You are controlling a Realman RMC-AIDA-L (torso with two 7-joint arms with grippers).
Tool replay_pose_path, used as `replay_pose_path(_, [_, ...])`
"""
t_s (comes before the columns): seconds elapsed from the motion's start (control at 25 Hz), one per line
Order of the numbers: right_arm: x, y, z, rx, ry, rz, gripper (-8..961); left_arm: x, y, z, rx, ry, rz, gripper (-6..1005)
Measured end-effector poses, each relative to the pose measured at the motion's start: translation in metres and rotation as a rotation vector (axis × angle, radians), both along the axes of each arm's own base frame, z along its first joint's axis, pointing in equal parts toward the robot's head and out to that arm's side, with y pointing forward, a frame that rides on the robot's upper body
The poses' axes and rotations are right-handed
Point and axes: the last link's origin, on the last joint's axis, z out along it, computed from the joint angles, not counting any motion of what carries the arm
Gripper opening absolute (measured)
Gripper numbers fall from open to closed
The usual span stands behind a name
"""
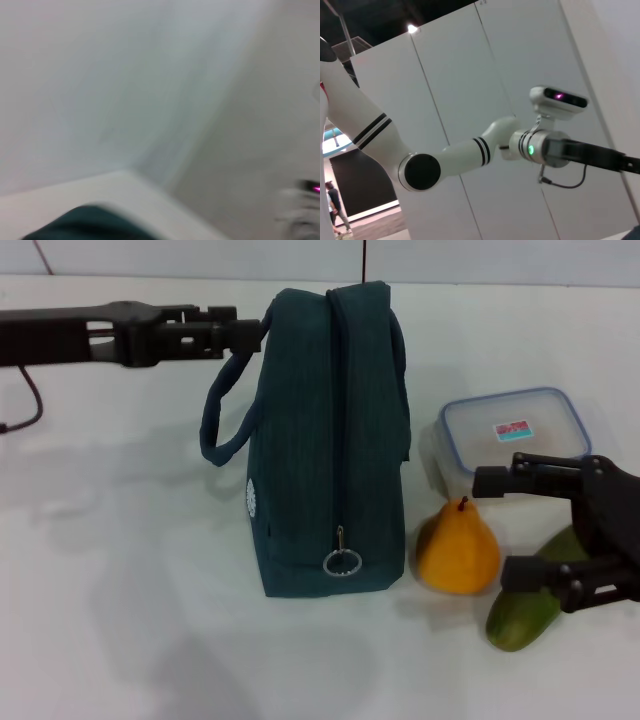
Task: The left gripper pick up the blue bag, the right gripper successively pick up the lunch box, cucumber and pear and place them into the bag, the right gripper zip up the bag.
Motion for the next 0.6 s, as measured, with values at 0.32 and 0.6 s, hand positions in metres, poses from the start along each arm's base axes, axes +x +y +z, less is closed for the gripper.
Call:
replay_pose_path(0.32, [0.015, -0.006, 0.005, 0.050, 0.009, -0.048, 884, 0.021, 0.023, 0.000, -0.111, 0.138, 0.223, 764])
replay_pose_path(0.6, [0.024, -0.012, 0.006, 0.067, 0.013, -0.071, 883, 0.035, 0.032, -0.015, -0.177, 0.253, 0.289, 733])
